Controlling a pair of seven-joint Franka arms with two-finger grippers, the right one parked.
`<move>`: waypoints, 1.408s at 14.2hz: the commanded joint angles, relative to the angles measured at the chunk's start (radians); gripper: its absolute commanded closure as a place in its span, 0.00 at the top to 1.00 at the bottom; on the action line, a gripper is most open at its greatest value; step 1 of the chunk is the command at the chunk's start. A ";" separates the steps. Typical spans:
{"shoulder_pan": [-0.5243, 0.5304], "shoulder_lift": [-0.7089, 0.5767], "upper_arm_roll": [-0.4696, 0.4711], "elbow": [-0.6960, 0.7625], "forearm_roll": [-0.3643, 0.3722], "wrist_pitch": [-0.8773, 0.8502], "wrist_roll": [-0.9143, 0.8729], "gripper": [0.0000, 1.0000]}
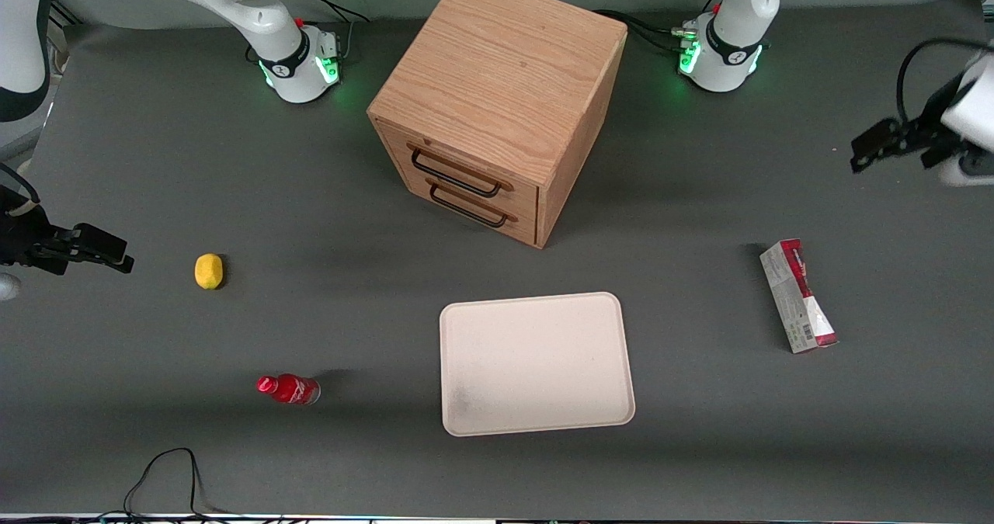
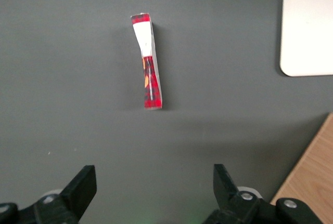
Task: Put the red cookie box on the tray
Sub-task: 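Move the left gripper down over the red-and-white cookie box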
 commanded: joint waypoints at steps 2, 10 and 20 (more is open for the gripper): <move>0.005 0.221 0.039 0.021 0.043 0.162 0.017 1.00; 0.030 0.554 0.048 -0.009 0.026 0.524 0.002 0.99; 0.040 0.585 0.048 -0.051 -0.011 0.506 -0.004 0.00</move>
